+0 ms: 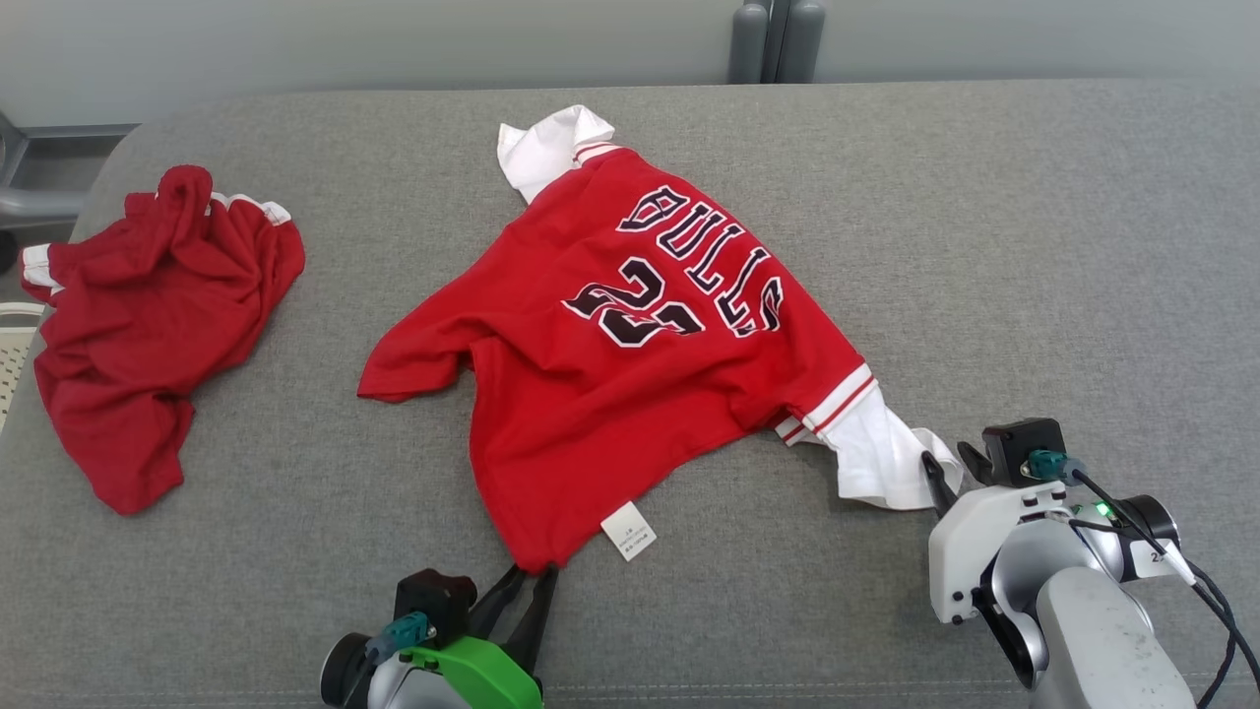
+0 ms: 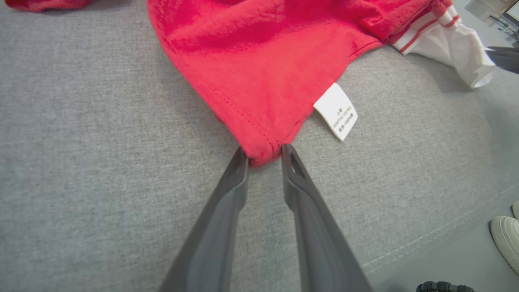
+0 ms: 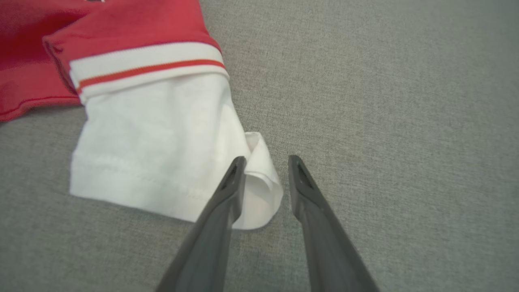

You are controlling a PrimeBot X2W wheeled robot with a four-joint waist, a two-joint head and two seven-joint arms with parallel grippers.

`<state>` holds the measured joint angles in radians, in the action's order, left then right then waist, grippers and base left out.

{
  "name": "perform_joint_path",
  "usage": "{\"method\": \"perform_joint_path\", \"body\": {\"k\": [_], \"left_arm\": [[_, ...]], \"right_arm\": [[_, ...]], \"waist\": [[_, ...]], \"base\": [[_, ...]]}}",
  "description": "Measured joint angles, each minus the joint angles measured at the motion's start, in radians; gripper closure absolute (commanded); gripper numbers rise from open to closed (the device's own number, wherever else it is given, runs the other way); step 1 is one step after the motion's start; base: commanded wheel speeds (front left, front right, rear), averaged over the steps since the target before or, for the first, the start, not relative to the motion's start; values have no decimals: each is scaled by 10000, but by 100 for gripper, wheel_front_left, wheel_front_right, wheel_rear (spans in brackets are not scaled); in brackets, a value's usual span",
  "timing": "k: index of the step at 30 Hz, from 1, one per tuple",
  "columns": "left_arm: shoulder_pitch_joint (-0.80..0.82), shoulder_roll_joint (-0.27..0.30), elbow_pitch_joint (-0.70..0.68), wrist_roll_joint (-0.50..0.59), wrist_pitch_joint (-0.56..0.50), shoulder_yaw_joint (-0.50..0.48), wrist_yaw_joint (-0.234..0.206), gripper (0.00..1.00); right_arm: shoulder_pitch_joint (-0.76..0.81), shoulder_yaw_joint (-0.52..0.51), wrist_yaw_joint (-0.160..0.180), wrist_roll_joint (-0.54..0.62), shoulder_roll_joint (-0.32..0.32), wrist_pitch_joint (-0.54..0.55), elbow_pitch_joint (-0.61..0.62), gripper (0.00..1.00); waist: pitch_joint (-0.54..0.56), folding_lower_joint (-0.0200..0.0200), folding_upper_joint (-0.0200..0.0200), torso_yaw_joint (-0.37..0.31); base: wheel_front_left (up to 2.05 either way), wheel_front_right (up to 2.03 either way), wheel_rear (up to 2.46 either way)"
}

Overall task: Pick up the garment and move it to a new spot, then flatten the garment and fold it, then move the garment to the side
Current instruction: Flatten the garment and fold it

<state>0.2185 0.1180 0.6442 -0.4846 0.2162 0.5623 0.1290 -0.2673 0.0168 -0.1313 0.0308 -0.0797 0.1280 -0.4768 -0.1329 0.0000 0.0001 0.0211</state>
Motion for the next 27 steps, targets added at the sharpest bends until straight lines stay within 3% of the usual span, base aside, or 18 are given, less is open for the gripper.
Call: {"method": "perform_joint_path", "body": {"k": [2,5,6,7,8,9,17,22,27], "left_arm": [[46,15,75,-69,29,50,0,63],[118,46,159,-136,90,73,0,75],[128,48,190,-151,98,77,0,88],[131,48,221,-157,115,84,0,100],[132,46,251,-192,146,90,0,100],[133,46,282,-236,153,98,0,100],[136,98,119,-548,314,-61,0,100],[138,334,-742,-738,405,-510,-17,100],[185,709,-1964,-777,424,-1116,-364,100]], "right_arm": [[0,-19,0,17,25,-4,-13,53],[6,-144,0,100,52,0,-10,57],[14,-190,0,117,56,17,-8,60],[34,-224,0,150,61,21,-8,69],[65,-263,0,171,75,21,-4,88],[98,-284,0,174,88,19,-2,100],[169,-656,-2,169,190,-247,90,100],[161,-968,0,-755,259,-539,286,100],[-76,-1221,-2,-880,303,-886,723,100]], "waist": [[-15,0,0,16],[-26,0,0,24],[-24,0,0,25],[-21,0,0,23],[-16,0,0,18],[-8,0,0,11],[116,0,0,-57],[249,0,0,-52],[432,0,0,-81]], "base": [[0,0,0],[0,0,0],[0,0,0],[0,0,0],[0,0,0],[0,0,0],[0,0,0],[0,0,0],[0,0,0]]}}
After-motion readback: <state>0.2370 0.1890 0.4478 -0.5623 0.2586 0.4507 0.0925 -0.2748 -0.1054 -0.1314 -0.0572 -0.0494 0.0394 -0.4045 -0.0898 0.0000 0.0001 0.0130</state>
